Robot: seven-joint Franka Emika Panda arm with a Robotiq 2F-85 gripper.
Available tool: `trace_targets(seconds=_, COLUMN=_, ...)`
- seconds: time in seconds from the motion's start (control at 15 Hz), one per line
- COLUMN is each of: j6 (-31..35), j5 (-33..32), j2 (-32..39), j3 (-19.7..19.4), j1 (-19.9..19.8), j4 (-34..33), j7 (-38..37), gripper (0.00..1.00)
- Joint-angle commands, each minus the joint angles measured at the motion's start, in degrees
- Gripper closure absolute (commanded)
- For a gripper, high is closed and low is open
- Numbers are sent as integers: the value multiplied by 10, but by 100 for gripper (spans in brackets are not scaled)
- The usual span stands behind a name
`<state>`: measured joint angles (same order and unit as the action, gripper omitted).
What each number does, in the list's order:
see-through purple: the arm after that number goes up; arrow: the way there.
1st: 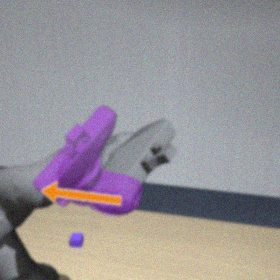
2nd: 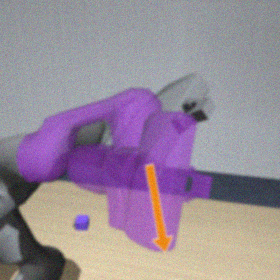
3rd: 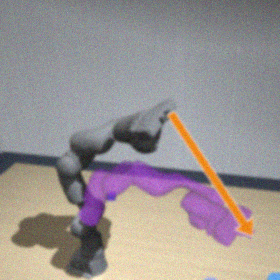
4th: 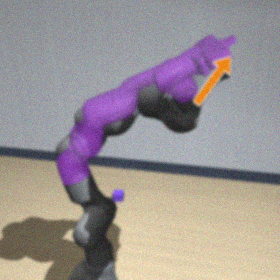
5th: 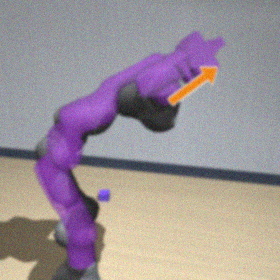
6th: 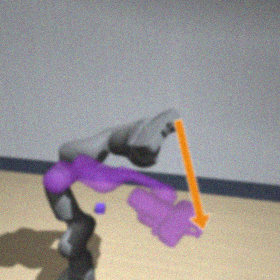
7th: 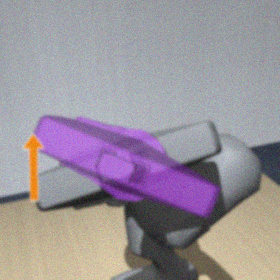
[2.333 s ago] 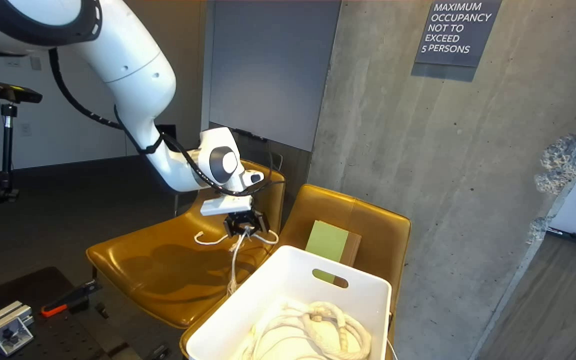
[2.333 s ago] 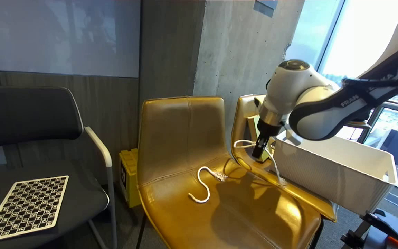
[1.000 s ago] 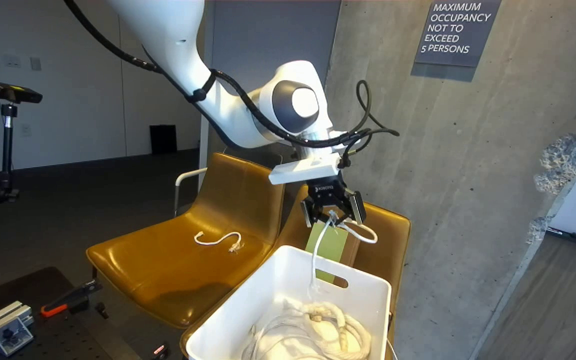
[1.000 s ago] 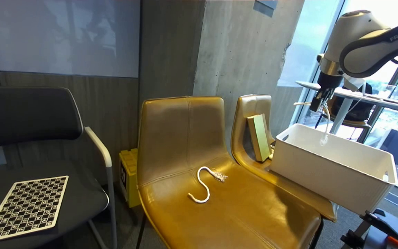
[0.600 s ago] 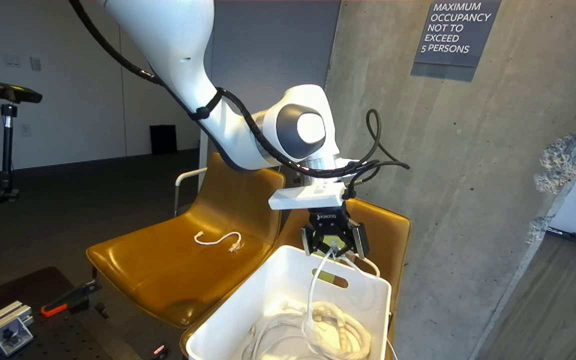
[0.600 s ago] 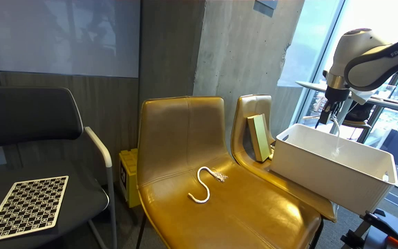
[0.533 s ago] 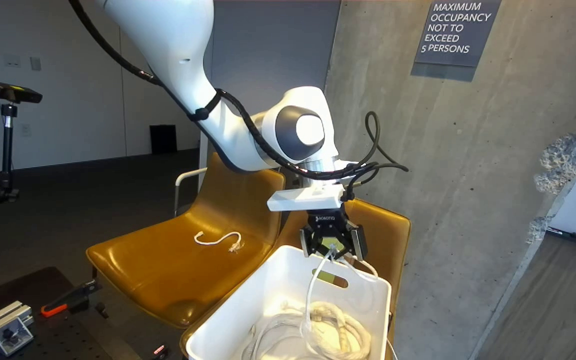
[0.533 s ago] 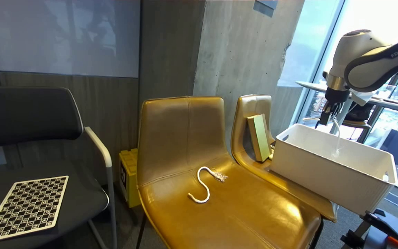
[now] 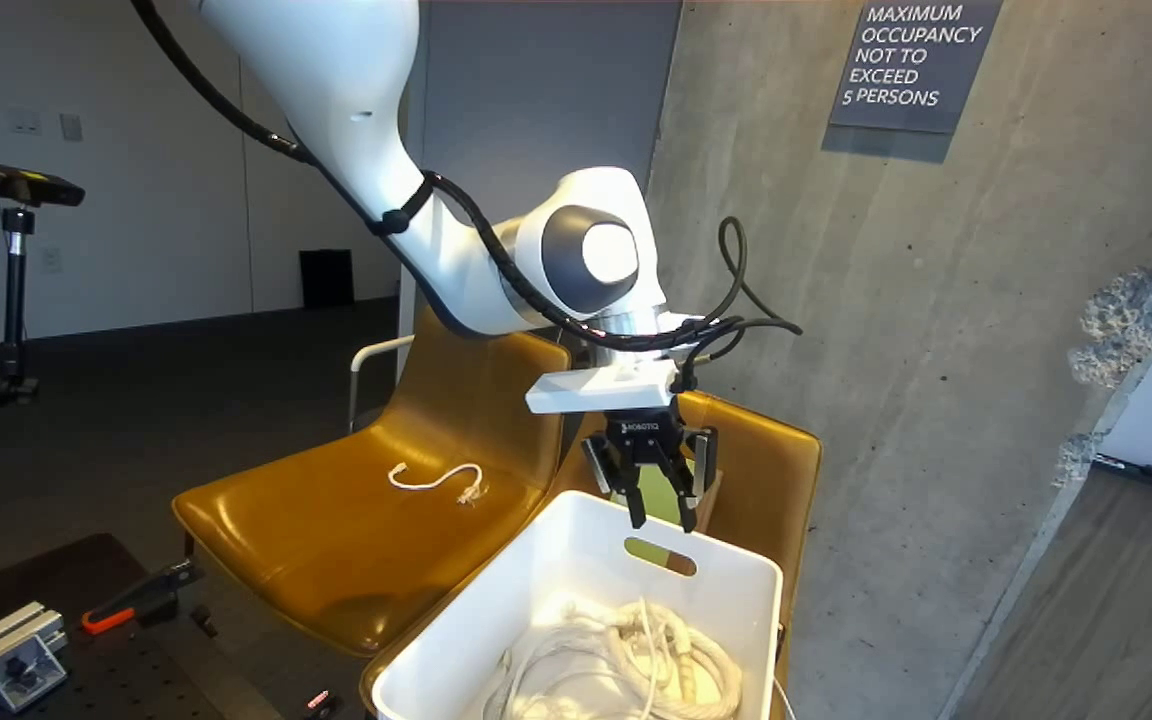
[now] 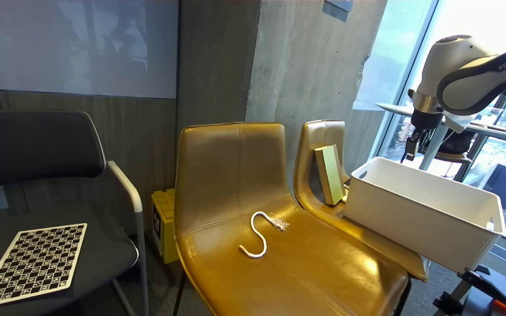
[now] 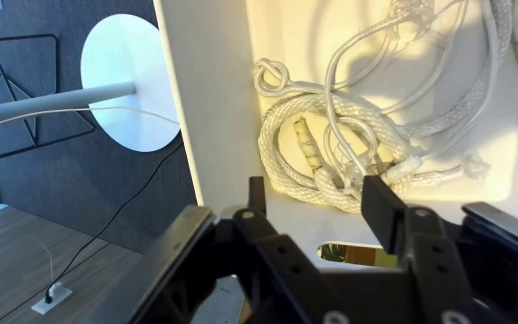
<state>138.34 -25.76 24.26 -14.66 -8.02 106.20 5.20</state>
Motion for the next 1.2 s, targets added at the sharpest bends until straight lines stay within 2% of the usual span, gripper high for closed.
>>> trace_targets(seconds=0.0, j6=17, j5=0, j2=-48, j3=19, j1=10, j4=47, j7=0, gripper=11)
trace_targets(seconds=0.07, j6=26, j5=3, j2=-62, j3=28, j1=16, j4=64, j7=-2, gripper=3)
trace_targets(seconds=0.13, j6=38, j5=4, j2=-73, j3=35, j1=21, j4=78, j7=-3, gripper=0)
trace_targets(seconds=0.33, j6=67, j5=24, j2=-103, j3=64, j1=33, j4=110, j7=8, gripper=0)
trace_targets(seconds=0.53, j6=73, j5=77, j2=-125, j3=103, j1=45, j4=132, j7=17, gripper=0)
trace_targets(seconds=0.8, j6=82, j5=126, j2=-136, j3=151, j1=83, j4=159, j7=0, gripper=0)
trace_targets(seconds=1.13, j6=116, j5=118, j2=-92, j3=187, j1=143, j4=161, j7=-64, gripper=0)
